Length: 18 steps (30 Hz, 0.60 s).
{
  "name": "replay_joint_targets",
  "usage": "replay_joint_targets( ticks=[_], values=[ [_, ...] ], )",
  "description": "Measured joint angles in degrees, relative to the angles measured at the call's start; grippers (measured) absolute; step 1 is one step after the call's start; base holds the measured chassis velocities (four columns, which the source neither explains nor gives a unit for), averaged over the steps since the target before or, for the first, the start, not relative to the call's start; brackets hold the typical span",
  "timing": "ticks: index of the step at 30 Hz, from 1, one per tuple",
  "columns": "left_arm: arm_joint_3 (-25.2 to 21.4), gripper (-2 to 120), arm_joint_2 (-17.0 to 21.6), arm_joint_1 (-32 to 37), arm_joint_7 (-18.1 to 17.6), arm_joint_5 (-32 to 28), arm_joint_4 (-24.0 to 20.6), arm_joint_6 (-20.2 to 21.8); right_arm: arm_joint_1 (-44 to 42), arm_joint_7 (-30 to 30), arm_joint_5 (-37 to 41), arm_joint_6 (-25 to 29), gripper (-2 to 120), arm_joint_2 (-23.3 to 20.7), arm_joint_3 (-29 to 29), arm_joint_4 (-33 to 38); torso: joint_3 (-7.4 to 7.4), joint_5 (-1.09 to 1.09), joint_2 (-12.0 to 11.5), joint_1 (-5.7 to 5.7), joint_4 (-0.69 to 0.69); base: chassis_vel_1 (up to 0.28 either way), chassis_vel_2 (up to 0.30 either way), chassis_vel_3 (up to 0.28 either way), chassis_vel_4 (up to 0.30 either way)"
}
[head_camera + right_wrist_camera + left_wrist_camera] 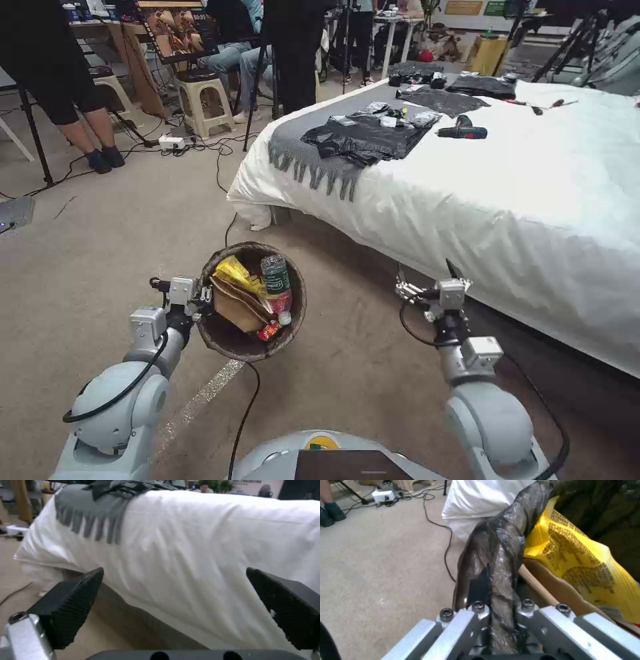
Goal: Pick up the trash bin, then pick up the garbage from the floor and place it into the trash bin.
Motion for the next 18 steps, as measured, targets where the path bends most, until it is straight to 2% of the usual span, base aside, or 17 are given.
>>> replay_joint_targets(
  ticks=[9, 18],
  values=[
    [-0.3, 2, 0.0, 0.8, 0.0, 0.1, -0.7, 0.0, -5.5, -3.2, -0.7, 4.3, 100, 4.8, 6.2, 0.8, 0.0, 0.0, 0.0, 0.0, 0.01, 0.0, 0.0, 0.0, 0.0],
    [-0.4, 2, 0.4, 1.0, 0.1, -0.1, -1.2, 0.0, -7.4, -4.5, 1.8, 6.4, 100, 5.2, 11.2, 1.3, 0.0, 0.0, 0.0, 0.0, 0.01, 0.0, 0.0, 0.0, 0.0]
  ],
)
